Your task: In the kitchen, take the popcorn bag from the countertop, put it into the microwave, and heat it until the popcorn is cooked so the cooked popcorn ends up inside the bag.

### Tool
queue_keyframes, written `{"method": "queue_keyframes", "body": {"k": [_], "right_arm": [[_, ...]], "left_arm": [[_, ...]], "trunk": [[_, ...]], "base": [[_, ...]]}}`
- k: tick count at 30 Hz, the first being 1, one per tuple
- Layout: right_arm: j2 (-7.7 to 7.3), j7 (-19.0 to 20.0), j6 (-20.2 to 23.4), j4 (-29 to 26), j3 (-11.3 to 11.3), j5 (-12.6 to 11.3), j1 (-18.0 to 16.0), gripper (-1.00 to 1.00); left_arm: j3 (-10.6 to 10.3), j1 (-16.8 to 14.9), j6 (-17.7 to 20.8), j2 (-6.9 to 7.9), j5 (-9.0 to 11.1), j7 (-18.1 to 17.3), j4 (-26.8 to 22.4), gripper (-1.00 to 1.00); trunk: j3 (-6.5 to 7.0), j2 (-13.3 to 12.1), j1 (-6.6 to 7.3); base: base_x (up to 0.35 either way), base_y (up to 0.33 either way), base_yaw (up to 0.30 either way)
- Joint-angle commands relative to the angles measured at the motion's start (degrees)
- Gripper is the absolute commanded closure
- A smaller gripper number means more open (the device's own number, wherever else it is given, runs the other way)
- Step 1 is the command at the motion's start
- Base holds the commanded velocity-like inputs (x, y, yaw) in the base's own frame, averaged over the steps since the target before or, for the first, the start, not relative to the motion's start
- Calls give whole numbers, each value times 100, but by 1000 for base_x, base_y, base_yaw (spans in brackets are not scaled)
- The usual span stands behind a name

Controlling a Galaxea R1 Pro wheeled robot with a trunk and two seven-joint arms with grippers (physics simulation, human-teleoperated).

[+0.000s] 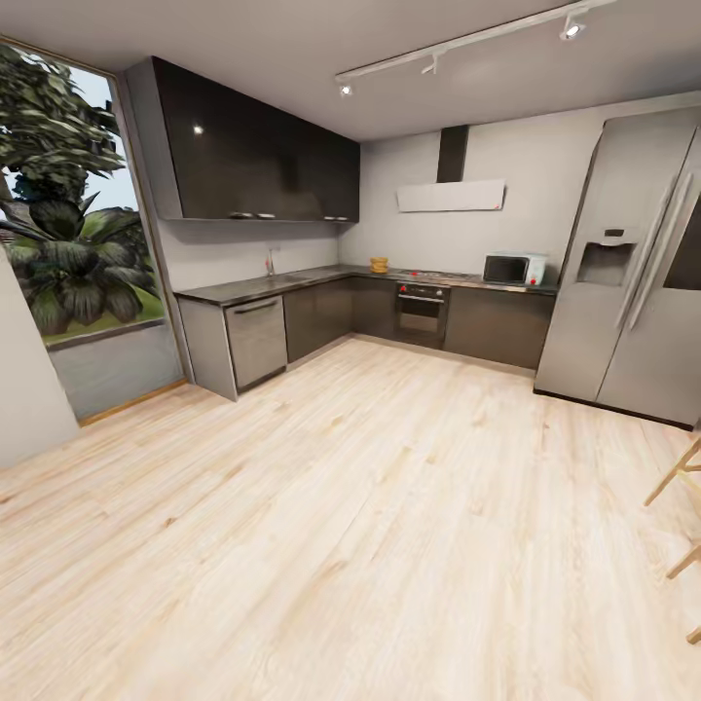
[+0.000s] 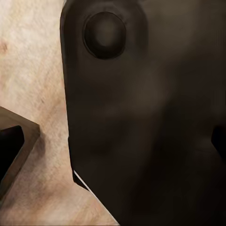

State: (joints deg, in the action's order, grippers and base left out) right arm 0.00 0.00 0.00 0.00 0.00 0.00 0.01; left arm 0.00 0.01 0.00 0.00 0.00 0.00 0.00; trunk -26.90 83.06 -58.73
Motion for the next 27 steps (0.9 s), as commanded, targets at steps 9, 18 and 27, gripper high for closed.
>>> {"method": "queue_keyframes", "body": {"k": [9,18,27], "right_arm": [[-20,-9,-69,0,45,64,-9,-100],[-21,-9,-79,0,44,53,-9,-100],[-18,-9,-79,0,40,53,-9,-100]], "left_arm": [[59,-1,-111,-29,60,-11,-114,-100],[53,-1,-116,-32,87,-10,-316,-100],[44,-1,-56,-26,96,-9,-310,-100]], "trunk": [[-3,2,0],[-3,2,0],[-3,2,0]], "base": [[1,0,0],[273,0,0],[322,0,0]]}}
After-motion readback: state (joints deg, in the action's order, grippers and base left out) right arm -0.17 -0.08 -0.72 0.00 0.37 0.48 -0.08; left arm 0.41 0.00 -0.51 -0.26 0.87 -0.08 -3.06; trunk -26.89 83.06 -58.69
